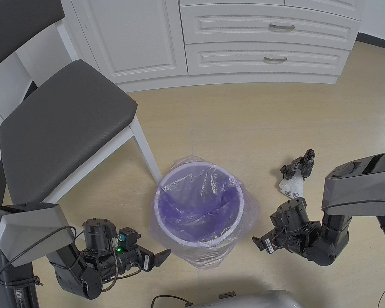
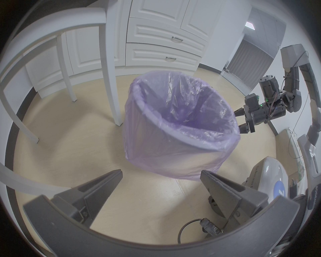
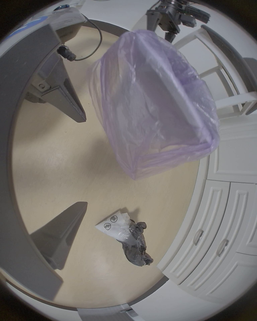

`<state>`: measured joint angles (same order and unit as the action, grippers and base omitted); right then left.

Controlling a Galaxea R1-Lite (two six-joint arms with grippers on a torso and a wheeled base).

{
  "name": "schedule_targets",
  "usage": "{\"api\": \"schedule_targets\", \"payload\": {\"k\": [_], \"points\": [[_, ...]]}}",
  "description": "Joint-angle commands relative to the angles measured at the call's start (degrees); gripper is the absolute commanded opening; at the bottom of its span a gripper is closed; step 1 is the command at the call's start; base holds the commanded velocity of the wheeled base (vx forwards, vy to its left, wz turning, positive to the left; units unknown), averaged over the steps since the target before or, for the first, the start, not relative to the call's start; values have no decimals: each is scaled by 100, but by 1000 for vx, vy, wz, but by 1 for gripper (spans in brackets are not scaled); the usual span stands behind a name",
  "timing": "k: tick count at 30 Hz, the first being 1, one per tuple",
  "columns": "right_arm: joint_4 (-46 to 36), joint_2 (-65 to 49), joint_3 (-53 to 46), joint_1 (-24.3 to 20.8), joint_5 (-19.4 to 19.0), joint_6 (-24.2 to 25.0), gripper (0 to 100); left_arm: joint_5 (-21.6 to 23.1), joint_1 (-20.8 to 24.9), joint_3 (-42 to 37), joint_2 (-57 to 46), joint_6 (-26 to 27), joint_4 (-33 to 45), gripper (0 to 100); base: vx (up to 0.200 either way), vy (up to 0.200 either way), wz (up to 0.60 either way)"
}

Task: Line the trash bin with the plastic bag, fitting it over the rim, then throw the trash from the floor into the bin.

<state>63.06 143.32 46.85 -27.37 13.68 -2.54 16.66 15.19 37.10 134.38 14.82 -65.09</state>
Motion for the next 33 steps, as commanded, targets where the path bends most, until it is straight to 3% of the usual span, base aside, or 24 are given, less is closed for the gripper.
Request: {"api": "schedule_targets", "payload": {"k": [1,3,11,17,23,27,30,31,33], "points": [[4,143,88,65,-5,16,100,-14,-16,140,370,-6,-4,100,0,0,0],[22,126,44,56,3,16,100,-67,-16,158,388,-6,-4,100,0,0,0],[48,-736,-818,-164,-5,-63,100,-1148,10,1028,1284,-76,-364,100,0,0,0],[66,-1035,-1116,-313,-5,-186,100,-1851,151,1845,1636,-867,-417,100,0,0,0],[57,-1061,-1143,-313,3,-195,100,-2589,204,2285,1803,-920,-382,100,0,0,0],[66,-1149,-1240,-322,-5,-212,100,-2528,195,2056,1741,-894,-400,100,0,0,0],[57,-1202,-1283,-313,-5,-291,100,-2203,160,1740,1644,-876,-479,100,0,0,0],[66,-1246,-1310,-313,-5,-318,100,-1535,116,1327,1310,-902,-505,100,0,0,0],[66,-1307,-1336,-313,-5,-318,100,-1016,-7,940,932,-894,-496,100,0,0,0]]}}
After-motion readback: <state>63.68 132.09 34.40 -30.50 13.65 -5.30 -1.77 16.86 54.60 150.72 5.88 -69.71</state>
